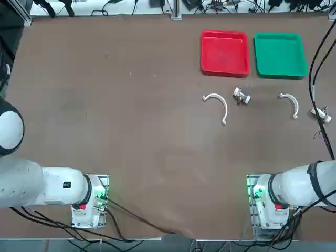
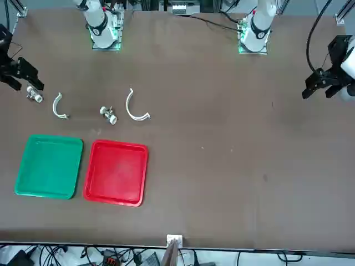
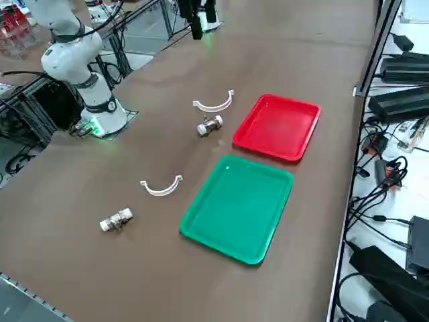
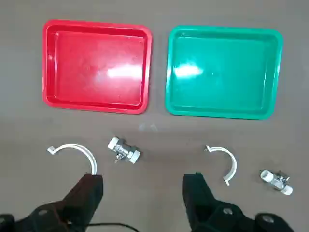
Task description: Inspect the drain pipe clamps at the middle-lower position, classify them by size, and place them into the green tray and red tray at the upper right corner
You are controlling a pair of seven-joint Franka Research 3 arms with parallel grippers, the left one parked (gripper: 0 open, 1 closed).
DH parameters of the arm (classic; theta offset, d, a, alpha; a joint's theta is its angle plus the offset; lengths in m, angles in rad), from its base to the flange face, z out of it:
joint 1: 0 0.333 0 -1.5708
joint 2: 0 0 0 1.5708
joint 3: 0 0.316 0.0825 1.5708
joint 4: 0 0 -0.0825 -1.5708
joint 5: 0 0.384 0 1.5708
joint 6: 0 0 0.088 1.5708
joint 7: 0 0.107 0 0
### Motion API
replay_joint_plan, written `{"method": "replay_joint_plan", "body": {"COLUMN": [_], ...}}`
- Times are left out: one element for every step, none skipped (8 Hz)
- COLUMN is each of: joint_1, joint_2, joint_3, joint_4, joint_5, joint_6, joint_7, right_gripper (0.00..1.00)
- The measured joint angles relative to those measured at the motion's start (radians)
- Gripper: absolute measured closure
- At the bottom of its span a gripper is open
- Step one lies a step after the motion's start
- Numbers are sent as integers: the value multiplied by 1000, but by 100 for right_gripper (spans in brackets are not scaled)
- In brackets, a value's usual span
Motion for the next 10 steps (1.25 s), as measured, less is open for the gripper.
{"method": "replay_joint_plan", "body": {"joint_1": [0,1,3,18,51,91,138,186,236,282], "joint_2": [0,0,0,1,6,17,28,36,43,47], "joint_3": [0,2,4,7,10,12,14,15,16,18], "joint_4": [0,2,7,5,-10,-41,-93,-166,-248,-336], "joint_5": [0,4,16,30,36,40,41,42,42,42], "joint_6": [-3,-5,-8,-22,-34,-22,23,94,175,268], "joint_7": [0,0,0,-3,-3,-2,-2,-2,-2,-2], "right_gripper": [0,0,0,0,0,0,0,0,0,0]}}
